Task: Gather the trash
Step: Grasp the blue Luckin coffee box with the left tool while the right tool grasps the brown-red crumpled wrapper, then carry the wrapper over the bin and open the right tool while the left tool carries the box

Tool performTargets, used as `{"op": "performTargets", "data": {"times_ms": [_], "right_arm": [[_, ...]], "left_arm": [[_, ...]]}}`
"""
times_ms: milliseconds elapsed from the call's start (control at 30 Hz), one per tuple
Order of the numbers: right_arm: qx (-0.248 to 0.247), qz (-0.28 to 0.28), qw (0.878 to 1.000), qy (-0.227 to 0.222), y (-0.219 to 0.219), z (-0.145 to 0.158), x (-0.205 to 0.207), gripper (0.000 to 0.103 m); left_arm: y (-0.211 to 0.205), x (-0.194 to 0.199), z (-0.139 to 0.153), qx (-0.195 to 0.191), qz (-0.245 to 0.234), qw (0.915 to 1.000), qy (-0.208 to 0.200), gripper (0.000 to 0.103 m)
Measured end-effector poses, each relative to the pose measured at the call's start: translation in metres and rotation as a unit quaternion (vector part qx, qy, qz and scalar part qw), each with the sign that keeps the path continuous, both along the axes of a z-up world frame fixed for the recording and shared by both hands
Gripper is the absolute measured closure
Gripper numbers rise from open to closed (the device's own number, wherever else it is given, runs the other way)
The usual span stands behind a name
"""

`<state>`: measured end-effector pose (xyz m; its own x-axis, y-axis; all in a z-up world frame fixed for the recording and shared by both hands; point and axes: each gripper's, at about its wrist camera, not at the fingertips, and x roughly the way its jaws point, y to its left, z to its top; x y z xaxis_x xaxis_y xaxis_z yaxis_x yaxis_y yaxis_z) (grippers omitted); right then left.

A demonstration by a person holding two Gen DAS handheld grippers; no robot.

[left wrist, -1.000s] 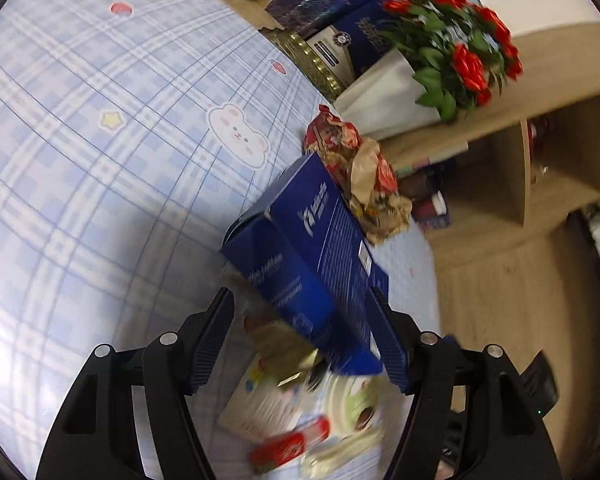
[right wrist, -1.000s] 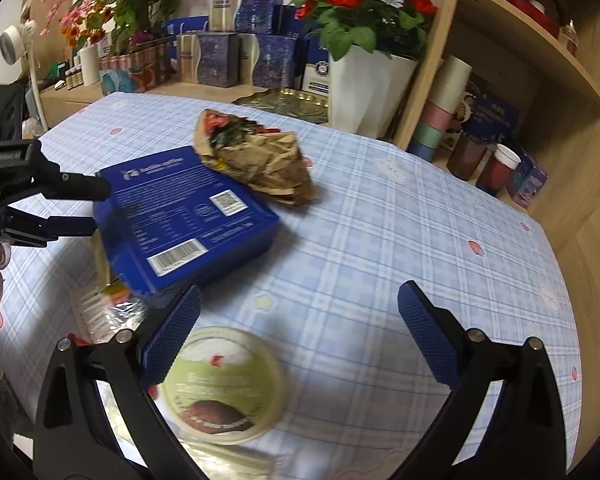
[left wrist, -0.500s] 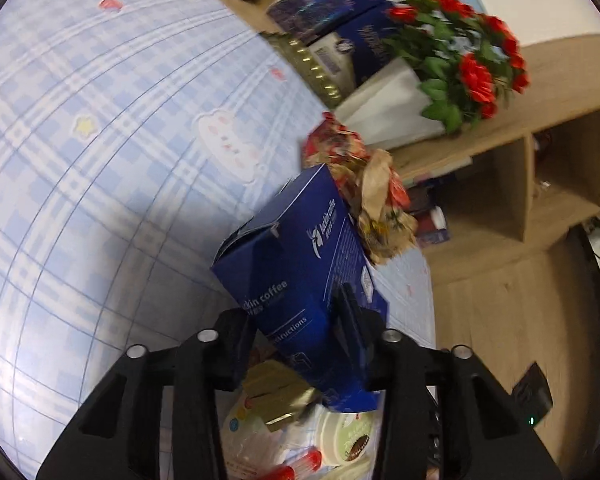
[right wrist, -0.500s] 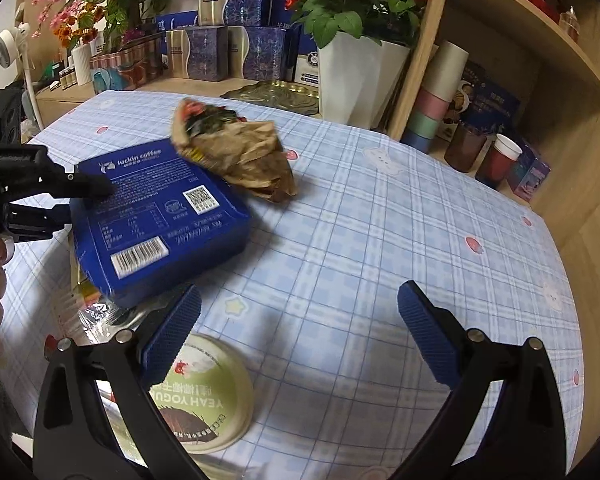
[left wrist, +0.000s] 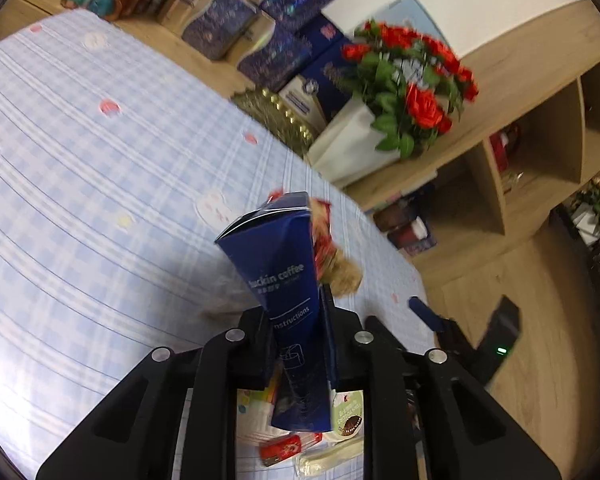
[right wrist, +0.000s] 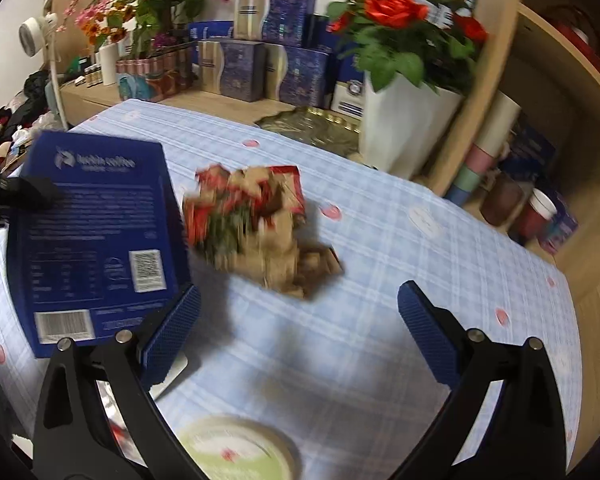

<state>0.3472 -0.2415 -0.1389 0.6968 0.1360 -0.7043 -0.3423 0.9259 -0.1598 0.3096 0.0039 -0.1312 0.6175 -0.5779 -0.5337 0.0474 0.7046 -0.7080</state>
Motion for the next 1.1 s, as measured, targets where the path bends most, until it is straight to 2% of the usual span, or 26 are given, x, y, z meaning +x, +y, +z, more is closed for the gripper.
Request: {"op": "performTargets", "data": {"times_ms": [200,367,467,600,800,1100], "right_arm": [[-0.008,0.026,0.999,0.020,0.039,-0.010,0.031,0.006],[-0.023,0.043,0.997,0.054,0.073,-0.023,0.050,0.006],[-0.055,0.031,0.995,0.079,0.085,-0.037,0.060,0.006],[-0.062,0.000,0.991,0.114,0.083,-0.053,0.072,0.006],[-0.015,0.012,0.993,0.120,0.079,-0.039,0.065,0.022],[0.027,0.016,0.996,0.082,0.064,0.007,0.028,0.024]], "left_arm": [[0.040,-0.007,0.031,0.028,0.039,0.9981,-0.038,0.086],[0.068,-0.009,0.037,0.039,0.065,0.9961,-0.045,0.086],[0.077,-0.012,0.038,0.055,0.075,0.9945,-0.048,0.086],[0.087,-0.020,0.038,0.061,0.082,0.9936,-0.049,0.086],[0.097,-0.032,0.042,0.084,0.089,0.9909,-0.056,0.086],[0.096,-0.057,0.054,0.112,0.081,0.9884,-0.064,0.086]]}}
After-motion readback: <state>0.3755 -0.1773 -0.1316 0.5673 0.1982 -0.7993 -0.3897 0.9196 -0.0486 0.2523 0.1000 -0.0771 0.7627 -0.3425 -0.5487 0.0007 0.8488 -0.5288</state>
